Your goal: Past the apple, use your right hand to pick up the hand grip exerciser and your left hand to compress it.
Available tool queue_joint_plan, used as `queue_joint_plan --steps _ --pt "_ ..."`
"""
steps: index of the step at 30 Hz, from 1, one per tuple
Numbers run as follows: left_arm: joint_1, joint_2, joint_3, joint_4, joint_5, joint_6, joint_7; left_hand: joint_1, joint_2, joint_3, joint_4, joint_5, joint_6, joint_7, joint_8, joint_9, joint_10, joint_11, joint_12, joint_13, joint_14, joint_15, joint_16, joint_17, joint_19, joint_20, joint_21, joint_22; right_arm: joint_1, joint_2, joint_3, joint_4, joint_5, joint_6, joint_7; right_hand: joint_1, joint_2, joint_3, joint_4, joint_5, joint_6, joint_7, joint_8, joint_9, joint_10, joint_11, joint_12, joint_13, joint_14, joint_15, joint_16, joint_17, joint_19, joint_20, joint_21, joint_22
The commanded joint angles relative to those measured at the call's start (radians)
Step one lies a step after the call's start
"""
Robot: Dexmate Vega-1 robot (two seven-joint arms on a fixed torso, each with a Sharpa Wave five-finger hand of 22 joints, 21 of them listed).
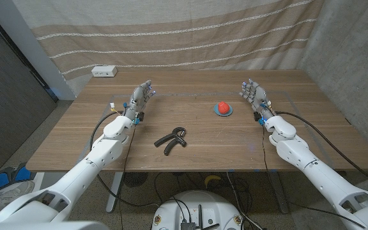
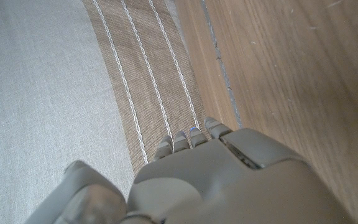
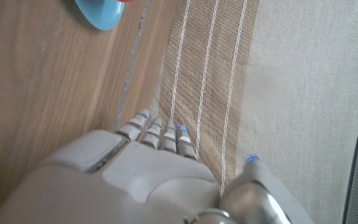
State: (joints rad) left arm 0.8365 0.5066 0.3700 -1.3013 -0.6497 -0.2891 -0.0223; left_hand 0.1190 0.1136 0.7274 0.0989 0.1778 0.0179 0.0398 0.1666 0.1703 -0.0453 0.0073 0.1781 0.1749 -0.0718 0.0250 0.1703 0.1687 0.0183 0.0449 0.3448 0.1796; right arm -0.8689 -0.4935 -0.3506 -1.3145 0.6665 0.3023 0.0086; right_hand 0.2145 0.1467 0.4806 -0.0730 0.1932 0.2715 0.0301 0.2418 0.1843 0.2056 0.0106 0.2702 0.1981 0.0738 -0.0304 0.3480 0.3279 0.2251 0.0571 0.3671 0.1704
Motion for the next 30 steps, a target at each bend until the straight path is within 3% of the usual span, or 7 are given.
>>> queue_joint_plan --steps 1,6,11,30 --pt "0.008 -0.012 -0.007 -0.016 0.006 -0.020 0.026 0.006 0.039 0.005 -0.003 0.006 -0.005 0.002 0.006 0.003 -0.010 0.000 0.004 0.002 -0.010 -0.002 0.005 0.002 -0.002 0.008 0.006 0.005 -0.018 0.037 0.025 0.005 0.008 0.104 -0.020 0.010 0.007 0.008 -0.004 0.007 0.002 0.002 0.000 0.002 0.005 0.007 0.003 0.005 0.010 0.006 0.006 0.000 0.005 -0.005 0.003 0.005" --pt "0.005 -0.020 -0.011 -0.006 0.007 -0.030 0.037 0.008 0.037 0.001 -0.012 0.006 -0.005 0.001 0.008 0.003 -0.010 0.004 0.006 0.002 -0.003 0.001 0.008 0.000 0.002 0.019 0.005 0.005 -0.021 0.040 0.026 -0.002 -0.018 0.136 -0.038 0.018 0.011 0.012 -0.010 0.010 0.009 0.000 -0.001 0.002 0.006 0.007 0.001 0.006 0.021 0.010 0.009 -0.002 0.006 -0.001 0.001 0.005" --pt "0.010 -0.012 -0.007 -0.021 0.027 -0.023 0.058 0.009 0.035 -0.006 -0.031 0.005 0.007 -0.006 0.015 0.004 -0.007 0.010 0.010 0.002 0.026 0.018 0.017 0.000 0.019 0.053 0.007 0.006 -0.024 0.033 0.021 -0.027 -0.068 0.152 -0.078 0.039 0.013 0.023 -0.029 0.020 0.035 0.010 0.000 0.004 0.035 0.017 0.005 0.008 0.072 0.021 0.030 -0.001 0.028 0.023 0.002 0.009" --pt "0.022 0.002 -0.010 -0.039 0.039 -0.021 0.070 0.008 0.028 -0.008 -0.051 0.005 0.032 -0.014 0.022 0.005 0.016 0.015 0.019 0.002 0.052 0.024 0.018 0.001 0.036 0.065 0.009 0.008 -0.053 -0.064 -0.014 -0.207 -0.290 0.073 -0.202 0.075 0.014 0.038 -0.057 0.034 0.072 0.006 0.005 0.006 0.068 0.011 0.010 0.012 0.098 0.014 0.041 0.002 0.038 0.025 0.000 0.012"
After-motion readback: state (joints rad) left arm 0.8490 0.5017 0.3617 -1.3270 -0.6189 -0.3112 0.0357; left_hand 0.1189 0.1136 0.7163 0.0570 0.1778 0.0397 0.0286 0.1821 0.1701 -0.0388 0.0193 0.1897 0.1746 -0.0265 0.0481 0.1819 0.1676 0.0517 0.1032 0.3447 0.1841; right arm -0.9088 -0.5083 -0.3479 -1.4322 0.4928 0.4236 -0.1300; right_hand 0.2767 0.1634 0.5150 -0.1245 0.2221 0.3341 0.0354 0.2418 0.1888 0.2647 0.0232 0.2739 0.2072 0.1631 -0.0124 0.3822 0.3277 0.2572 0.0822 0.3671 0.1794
